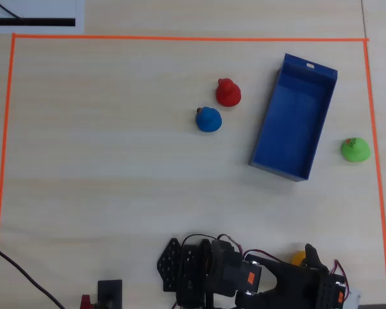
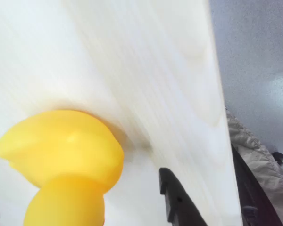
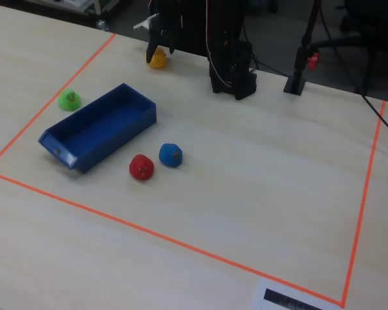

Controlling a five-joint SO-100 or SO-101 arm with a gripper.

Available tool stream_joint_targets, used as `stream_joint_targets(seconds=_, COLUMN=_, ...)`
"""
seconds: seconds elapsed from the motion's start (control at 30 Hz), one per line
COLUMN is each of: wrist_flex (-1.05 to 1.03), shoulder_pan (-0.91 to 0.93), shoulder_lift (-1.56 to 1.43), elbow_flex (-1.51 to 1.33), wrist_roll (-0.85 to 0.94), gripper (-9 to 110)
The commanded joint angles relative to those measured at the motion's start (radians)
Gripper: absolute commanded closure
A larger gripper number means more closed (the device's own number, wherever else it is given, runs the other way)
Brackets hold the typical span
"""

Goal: Grasp yellow duck and put it into box.

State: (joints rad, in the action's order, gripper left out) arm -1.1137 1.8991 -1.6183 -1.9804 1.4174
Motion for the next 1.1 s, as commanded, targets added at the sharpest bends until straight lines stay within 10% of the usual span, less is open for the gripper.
stream_joint_targets(seconds=0.0, wrist_flex=0.028, shoulder_pan=-0.009, shoulder_lift=-0.002, elbow_flex=0.052, wrist_roll=-0.002, gripper=58)
stream_joint_targets(seconds=0.23, wrist_flex=0.035, shoulder_pan=-0.04, shoulder_lift=0.002, elbow_flex=0.054, wrist_roll=0.0, gripper=63)
stream_joint_targets(seconds=0.4, wrist_flex=0.041, shoulder_pan=-0.081, shoulder_lift=0.031, elbow_flex=0.078, wrist_roll=0.008, gripper=101)
stream_joint_targets(seconds=0.83, wrist_flex=0.232, shoulder_pan=-0.061, shoulder_lift=0.017, elbow_flex=0.084, wrist_roll=-0.115, gripper=101)
stream_joint_targets(seconds=1.07, wrist_flex=-0.021, shoulder_pan=-0.141, shoulder_lift=-0.15, elbow_flex=0.252, wrist_roll=-0.281, gripper=101)
